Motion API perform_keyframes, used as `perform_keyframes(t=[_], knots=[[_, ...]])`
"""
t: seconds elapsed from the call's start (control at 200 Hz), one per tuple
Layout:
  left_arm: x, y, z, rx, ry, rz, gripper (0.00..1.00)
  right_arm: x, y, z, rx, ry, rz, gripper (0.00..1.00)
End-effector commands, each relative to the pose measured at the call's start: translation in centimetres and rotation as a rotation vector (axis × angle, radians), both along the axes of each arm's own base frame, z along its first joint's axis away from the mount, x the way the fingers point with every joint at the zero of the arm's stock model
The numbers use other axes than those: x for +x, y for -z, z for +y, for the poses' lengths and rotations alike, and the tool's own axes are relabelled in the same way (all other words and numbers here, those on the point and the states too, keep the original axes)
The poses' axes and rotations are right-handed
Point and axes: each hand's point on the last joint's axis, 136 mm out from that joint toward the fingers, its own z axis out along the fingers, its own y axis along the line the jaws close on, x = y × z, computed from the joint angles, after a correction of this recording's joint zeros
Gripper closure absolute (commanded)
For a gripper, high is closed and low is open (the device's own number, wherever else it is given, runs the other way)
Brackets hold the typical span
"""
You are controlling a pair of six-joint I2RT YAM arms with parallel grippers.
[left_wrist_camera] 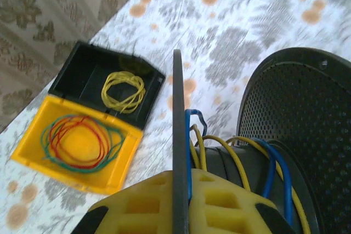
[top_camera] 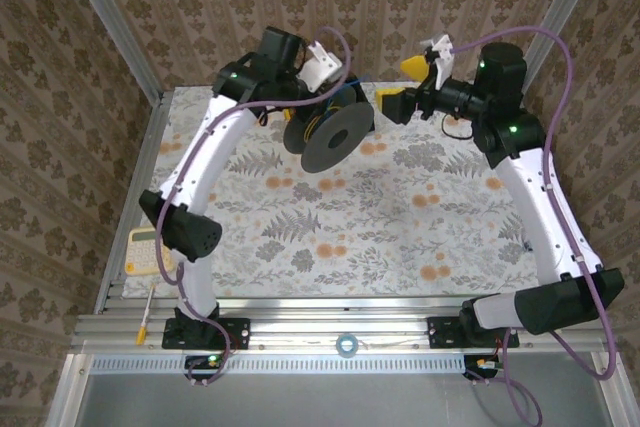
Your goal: Wrap the cables
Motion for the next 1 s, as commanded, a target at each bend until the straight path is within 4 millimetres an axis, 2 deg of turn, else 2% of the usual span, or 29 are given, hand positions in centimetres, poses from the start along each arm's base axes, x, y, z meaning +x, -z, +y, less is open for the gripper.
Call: perform_keyframes(t=[0.0,0.12,0.37,0.485,0.705,0.995], knots=[[0.7,-2.0,1.5,0.102,-0.041,-0.136,1.00,0.4,1.2,1.1,0.069,-0.050,0.185,0.02],[1.1,-1.3,1.3,0.135,-0.047,-0.142,1.00,1.0,1.8,1.4,0.098,-0.059,0.261,0.08],[1.6,-1.3,0.9,0.139,-0.048,-0.152,1.00,2.1,5.1,1.6,0.092,-0.043,0.389,0.25],[1.7,-1.1,0.8,0.146,-0.046,-0.150,1.00,2.4,5.0,1.9,0.124,-0.060,0.390,0.35],[1.8,-0.6,0.7,0.155,-0.045,-0.141,1.00,2.8,4.4,2.6,0.156,-0.087,0.387,0.39],[1.9,-1.3,0.5,0.142,-0.044,-0.153,1.00,2.8,5.5,3.3,0.147,-0.102,0.416,0.48]])
